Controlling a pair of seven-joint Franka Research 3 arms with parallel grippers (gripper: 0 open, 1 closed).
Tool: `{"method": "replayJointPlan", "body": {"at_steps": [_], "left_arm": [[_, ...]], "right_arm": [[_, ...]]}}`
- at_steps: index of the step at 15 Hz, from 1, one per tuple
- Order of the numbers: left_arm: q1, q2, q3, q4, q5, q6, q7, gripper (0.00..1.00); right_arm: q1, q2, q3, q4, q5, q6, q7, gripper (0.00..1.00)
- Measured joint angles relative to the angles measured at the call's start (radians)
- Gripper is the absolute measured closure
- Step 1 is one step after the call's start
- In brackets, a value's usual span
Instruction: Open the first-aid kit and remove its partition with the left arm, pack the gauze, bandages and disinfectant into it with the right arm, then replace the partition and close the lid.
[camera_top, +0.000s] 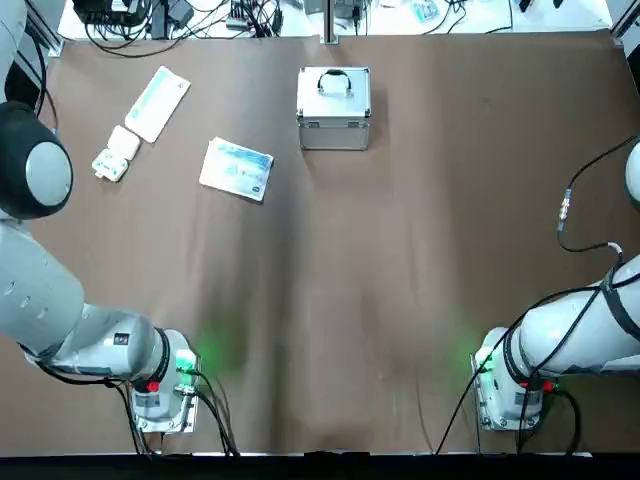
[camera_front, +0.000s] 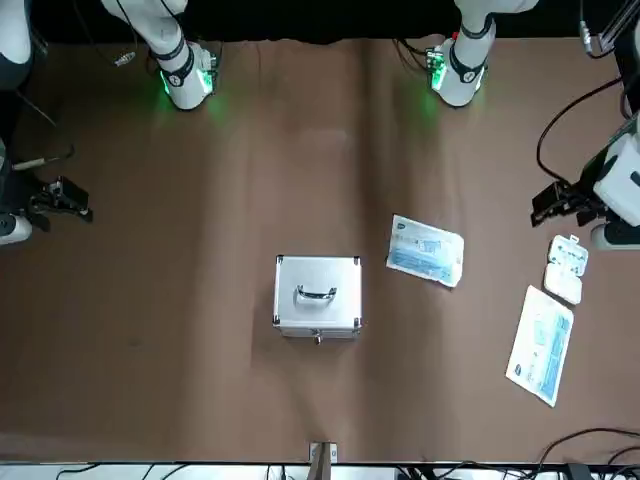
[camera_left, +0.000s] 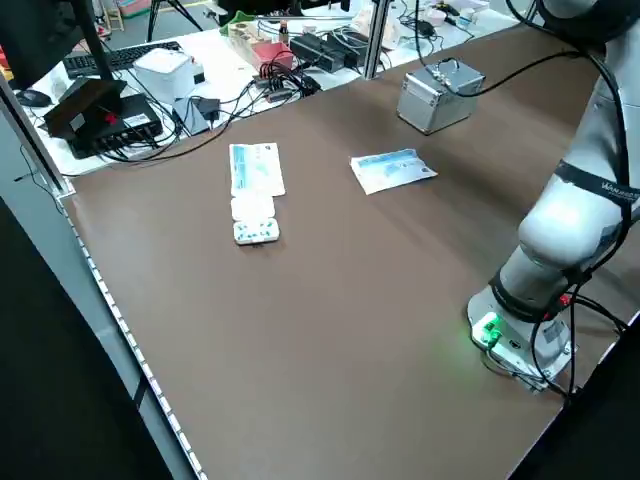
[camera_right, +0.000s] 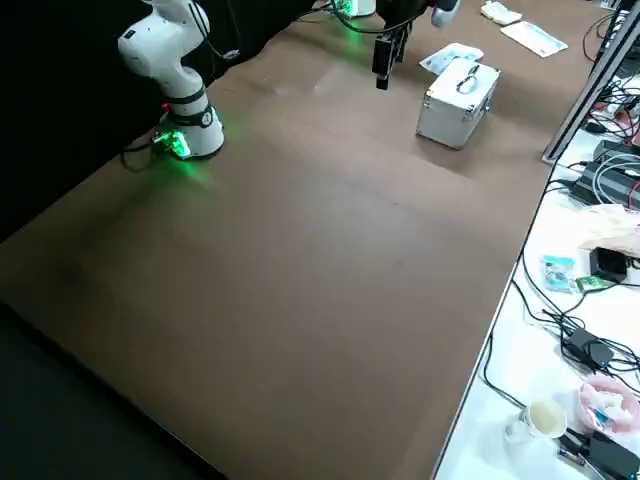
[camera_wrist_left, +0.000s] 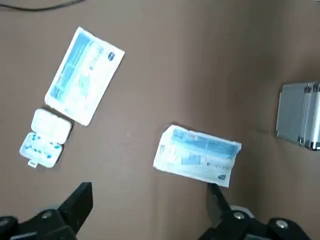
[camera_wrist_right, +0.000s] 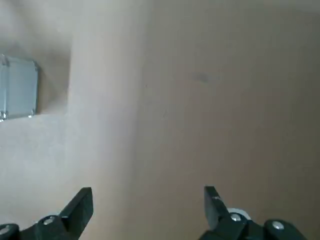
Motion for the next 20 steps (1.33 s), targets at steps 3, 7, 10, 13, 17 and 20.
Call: {"method": "replayJointPlan", "body": {"at_steps": [3,7,10,13,17,20], "left_arm": [[-0.001,-0.063,-0.004,-0.103,0.0,0.084,0.0,0.0],[-0.002,-0.163,-0.005,-0.189,0.0,0.098,0.021,0.0],[-0.002,-0.19,-0.005,-0.192,0.0,0.092,0.036,0.0],[-0.002,-0.194,-0.005,-0.18,0.0,0.066,0.046,0.0],[-0.002,-0.195,-0.004,-0.164,0.0,0.035,0.067,0.0],[-0.002,-0.195,-0.004,-0.164,0.0,0.034,0.067,0.0]], "right_arm": [[-0.025,-0.005,-0.005,0.001,-0.002,-0.024,0.0,0.02],[-0.081,-0.017,-0.006,0.002,-0.002,-0.026,-0.005,0.02],[-0.082,-0.017,-0.004,0.001,-0.002,-0.025,-0.005,0.02],[-0.082,-0.017,-0.003,0.001,-0.002,-0.025,-0.005,0.02],[-0.081,-0.017,-0.003,0.001,-0.002,-0.016,-0.005,0.02],[-0.079,-0.017,-0.001,0.002,-0.002,-0.01,-0.005,0.02]]}}
